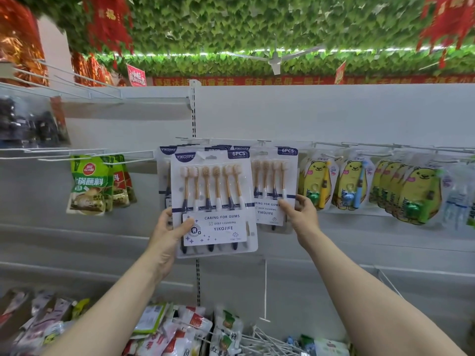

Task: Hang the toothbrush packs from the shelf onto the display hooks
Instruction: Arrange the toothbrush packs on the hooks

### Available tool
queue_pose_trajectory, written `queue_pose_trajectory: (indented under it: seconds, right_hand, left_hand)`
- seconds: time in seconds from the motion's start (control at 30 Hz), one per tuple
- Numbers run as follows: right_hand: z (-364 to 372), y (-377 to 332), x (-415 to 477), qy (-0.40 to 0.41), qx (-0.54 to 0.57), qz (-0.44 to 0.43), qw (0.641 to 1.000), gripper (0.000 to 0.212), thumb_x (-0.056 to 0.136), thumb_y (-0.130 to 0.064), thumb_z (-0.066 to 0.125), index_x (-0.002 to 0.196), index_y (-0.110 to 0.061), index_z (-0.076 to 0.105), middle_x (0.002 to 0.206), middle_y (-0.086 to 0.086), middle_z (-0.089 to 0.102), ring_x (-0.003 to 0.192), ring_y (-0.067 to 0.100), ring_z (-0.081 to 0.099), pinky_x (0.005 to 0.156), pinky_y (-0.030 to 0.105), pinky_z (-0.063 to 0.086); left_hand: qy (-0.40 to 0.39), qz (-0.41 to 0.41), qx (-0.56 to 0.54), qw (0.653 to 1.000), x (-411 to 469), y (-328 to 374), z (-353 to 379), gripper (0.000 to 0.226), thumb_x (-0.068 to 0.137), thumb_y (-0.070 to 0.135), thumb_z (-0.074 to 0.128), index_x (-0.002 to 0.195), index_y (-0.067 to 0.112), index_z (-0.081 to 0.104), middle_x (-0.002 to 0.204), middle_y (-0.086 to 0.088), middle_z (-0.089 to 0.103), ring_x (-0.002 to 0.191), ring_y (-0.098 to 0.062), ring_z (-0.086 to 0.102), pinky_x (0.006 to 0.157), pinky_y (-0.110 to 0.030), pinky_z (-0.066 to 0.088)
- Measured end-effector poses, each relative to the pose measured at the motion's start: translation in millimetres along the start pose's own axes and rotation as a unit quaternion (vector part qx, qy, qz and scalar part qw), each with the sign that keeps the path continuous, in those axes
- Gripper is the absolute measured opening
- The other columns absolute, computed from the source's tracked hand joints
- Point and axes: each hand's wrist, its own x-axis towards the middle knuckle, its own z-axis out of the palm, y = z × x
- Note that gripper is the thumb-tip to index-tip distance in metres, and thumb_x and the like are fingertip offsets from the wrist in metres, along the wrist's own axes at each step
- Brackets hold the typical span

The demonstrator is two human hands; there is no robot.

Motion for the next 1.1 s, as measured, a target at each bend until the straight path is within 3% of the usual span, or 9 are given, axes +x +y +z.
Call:
queue_pose_trajectory:
  seconds: [0.1,0.2,0.27,0.43,0.57,0.77,0.87,1.0,1.1]
  right_hand:
    - [2.0,2.6,2.8,0.019,-0.019,0.011,1.000,0.066,0.083,-0.027,0.080,0.137,-0.010,0.045,0.120,0.004,0.061,0.101,0.015,0.063,0.078,0.028,0.055]
    - [4.3,-2.5,1.7,0.113,-0.076,-0.049,0.989,0.058,0.080,-0.042,0.079,0.127,-0.017,0.055,0.118,0.001,0.062,0.111,0.019,0.060,0.098,0.040,0.052]
    - [7.7,-17.2,-6.6,0.139,-0.065,-0.099,0.983,0.044,0.084,-0.046,0.073,0.117,-0.021,0.060,0.110,-0.004,0.065,0.106,0.015,0.062,0.094,0.034,0.052]
    - [20.1,-57.0,-24.7,0.018,0.016,-0.131,0.991,0.026,0.088,-0.041,0.072,0.106,-0.022,0.067,0.101,0.000,0.074,0.094,0.010,0.070,0.080,0.023,0.055]
    - [20.4,-67.9,-26.7,0.011,0.014,-0.141,0.990,0.032,0.087,-0.032,0.076,0.113,-0.016,0.065,0.095,-0.002,0.071,0.082,-0.001,0.065,0.070,0.009,0.050]
    - [9.7,-72.1,-17.6,0.041,0.023,-0.148,0.988,0.036,0.086,-0.028,0.077,0.116,-0.014,0.062,0.091,-0.006,0.069,0.073,-0.011,0.063,0.071,0.009,0.050]
    - [5.8,-74.0,-11.6,0.050,0.024,-0.150,0.987,0.038,0.085,-0.028,0.078,0.117,-0.012,0.063,0.092,-0.005,0.069,0.075,-0.009,0.064,0.072,0.011,0.051]
    - [3.4,-77.0,-3.0,0.051,0.026,-0.148,0.987,0.032,0.086,-0.027,0.078,0.112,-0.014,0.063,0.087,-0.006,0.068,0.071,-0.009,0.062,0.068,0.007,0.048]
    - [2.5,-78.5,4.1,0.057,0.029,-0.147,0.987,0.033,0.086,-0.027,0.077,0.112,-0.013,0.063,0.090,-0.003,0.069,0.080,0.001,0.064,0.068,0.008,0.048]
  left_hand:
    - [-0.015,-0.004,0.002,1.000,1.0,-3.3,4.6,0.065,0.066,0.020,0.080,0.126,0.026,0.053,0.107,-0.009,0.075,0.111,-0.033,0.065,0.107,-0.063,0.036]
    - [-0.033,-0.001,0.008,0.999,2.0,-4.3,11.0,0.063,0.069,0.019,0.080,0.127,0.025,0.053,0.109,-0.008,0.075,0.111,-0.029,0.065,0.110,-0.059,0.035]
    - [-0.036,0.000,0.009,0.999,2.2,-5.0,17.2,0.047,0.077,0.014,0.076,0.117,0.029,0.055,0.106,-0.005,0.074,0.105,-0.021,0.066,0.109,-0.048,0.035]
    - [-0.059,0.003,0.002,0.998,3.6,-10.8,39.6,0.045,0.087,0.005,0.068,0.113,0.035,0.048,0.102,0.002,0.071,0.093,-0.005,0.064,0.094,-0.032,0.033]
    - [-0.079,0.000,0.019,0.997,8.3,-15.9,52.3,0.047,0.086,0.010,0.071,0.116,0.038,0.048,0.106,-0.001,0.072,0.101,-0.009,0.064,0.099,-0.037,0.034]
    - [-0.098,0.010,0.029,0.995,17.6,-18.9,68.7,0.055,0.080,0.012,0.075,0.128,0.027,0.051,0.113,-0.003,0.071,0.104,-0.014,0.065,0.093,-0.036,0.043]
    - [-0.101,0.015,0.031,0.994,23.6,-21.5,76.2,0.051,0.080,0.013,0.075,0.124,0.027,0.053,0.110,-0.003,0.072,0.102,-0.014,0.066,0.095,-0.037,0.044]
    - [-0.101,0.025,0.037,0.994,31.7,-20.5,86.3,0.037,0.087,0.006,0.069,0.107,0.034,0.055,0.093,0.008,0.073,0.084,-0.002,0.068,0.070,-0.022,0.042]
    - [-0.102,0.025,0.042,0.994,39.7,-20.0,90.3,0.035,0.086,0.007,0.071,0.109,0.029,0.057,0.094,0.003,0.076,0.088,-0.008,0.070,0.081,-0.029,0.048]
